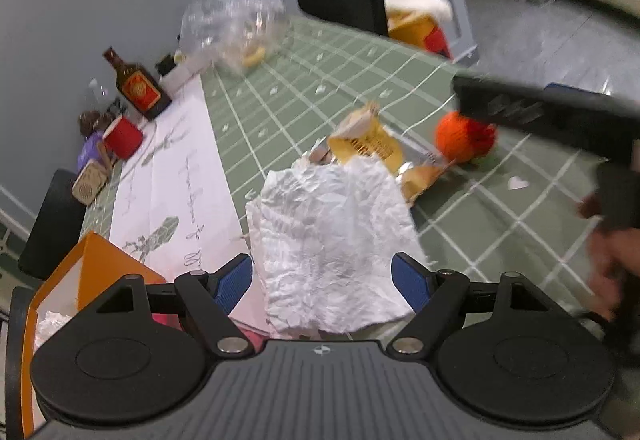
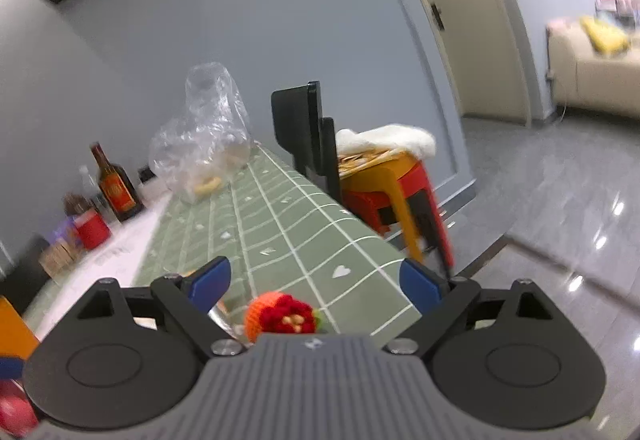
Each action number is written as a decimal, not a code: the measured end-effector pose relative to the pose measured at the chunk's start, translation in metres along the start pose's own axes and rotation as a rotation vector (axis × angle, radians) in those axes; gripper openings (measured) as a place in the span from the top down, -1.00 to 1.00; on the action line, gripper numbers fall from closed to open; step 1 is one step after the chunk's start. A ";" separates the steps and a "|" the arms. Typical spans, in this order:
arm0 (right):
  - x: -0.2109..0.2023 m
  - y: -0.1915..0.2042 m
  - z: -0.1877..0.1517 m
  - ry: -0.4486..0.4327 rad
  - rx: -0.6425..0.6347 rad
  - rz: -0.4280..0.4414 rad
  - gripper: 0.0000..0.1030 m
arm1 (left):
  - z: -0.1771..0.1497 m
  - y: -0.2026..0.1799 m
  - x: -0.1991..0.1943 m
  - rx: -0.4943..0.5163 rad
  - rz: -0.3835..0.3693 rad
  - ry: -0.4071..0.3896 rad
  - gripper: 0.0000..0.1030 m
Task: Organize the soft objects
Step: 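Close the left tool on the crumpled white tissue, then lift the crumpled tissue with the left tool toward the box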
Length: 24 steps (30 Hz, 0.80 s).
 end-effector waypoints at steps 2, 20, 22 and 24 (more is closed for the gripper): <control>0.000 -0.008 0.000 0.010 0.099 0.042 -0.76 | 0.003 0.003 0.015 -0.023 0.058 0.036 -0.81; 0.003 -0.007 -0.001 0.027 0.148 0.113 -0.75 | -0.015 0.008 0.038 -0.118 0.039 0.192 0.71; 0.004 -0.006 -0.002 0.031 0.142 0.120 -0.75 | -0.016 0.009 0.030 -0.097 0.024 0.183 0.72; 0.005 -0.004 -0.003 0.039 0.134 0.126 -0.75 | -0.017 0.012 0.020 -0.106 0.000 0.167 0.72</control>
Point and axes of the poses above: each gripper's, at about its wrist camera, not at the fingertips, and x roughly the way its jaws point, y to its left, z to its top, the point moved 6 cm from there along x, roughly the way its jaws point, and after that the axes turned 7 degrees about -x, right-handed, at the moved point
